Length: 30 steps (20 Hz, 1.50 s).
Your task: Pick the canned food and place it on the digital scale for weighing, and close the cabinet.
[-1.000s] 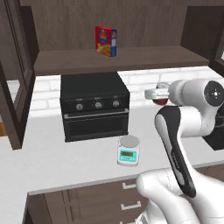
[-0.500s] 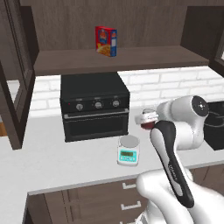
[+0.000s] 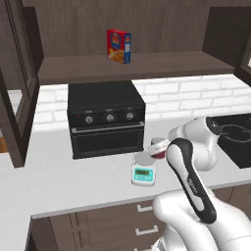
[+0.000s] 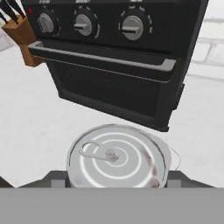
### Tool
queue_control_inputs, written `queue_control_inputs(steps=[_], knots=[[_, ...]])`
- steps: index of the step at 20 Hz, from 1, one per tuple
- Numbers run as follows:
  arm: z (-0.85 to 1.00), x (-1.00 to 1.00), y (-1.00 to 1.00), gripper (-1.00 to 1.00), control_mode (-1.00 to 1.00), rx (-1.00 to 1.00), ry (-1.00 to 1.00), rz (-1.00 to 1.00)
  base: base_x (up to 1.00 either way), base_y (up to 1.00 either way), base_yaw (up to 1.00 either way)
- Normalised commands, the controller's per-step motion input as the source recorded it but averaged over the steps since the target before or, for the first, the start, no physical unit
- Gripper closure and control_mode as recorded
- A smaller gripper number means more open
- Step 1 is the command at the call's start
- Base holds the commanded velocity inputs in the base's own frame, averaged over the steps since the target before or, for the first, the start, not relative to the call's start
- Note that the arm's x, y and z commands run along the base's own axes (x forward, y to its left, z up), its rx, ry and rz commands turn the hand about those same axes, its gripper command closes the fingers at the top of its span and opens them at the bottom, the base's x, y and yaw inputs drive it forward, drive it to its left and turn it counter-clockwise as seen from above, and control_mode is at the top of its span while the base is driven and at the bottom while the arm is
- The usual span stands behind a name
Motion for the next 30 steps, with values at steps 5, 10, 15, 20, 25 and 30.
queue_control_inputs(steps=[5, 10, 15, 20, 25, 30], knots=[[-0.33, 0.33, 0.0, 1.0, -1.0, 0.0, -0.11, 0.17, 0.0, 0.0, 0.0], [-0.23, 0.36, 0.0, 1.0, -1.0, 0.0, -0.04, 0.16, 0.0, 0.0, 0.0], [-0.27, 0.2, 0.0, 1.0, -1.0, 0.0, 0.0, 0.18, 0.0, 0.0, 0.0], [-0.36, 0.24, 0.0, 1.0, -1.0, 0.0, 0.0, 0.22, 0.0, 0.0, 0.0], [-0.22, 0.2, 0.0, 1.0, -1.0, 0.0, -0.01, 0.12, 0.0, 0.0, 0.0], [-0.36, 0.14, 0.0, 1.0, -1.0, 0.0, -0.04, 0.05, 0.0, 0.0, 0.0]])
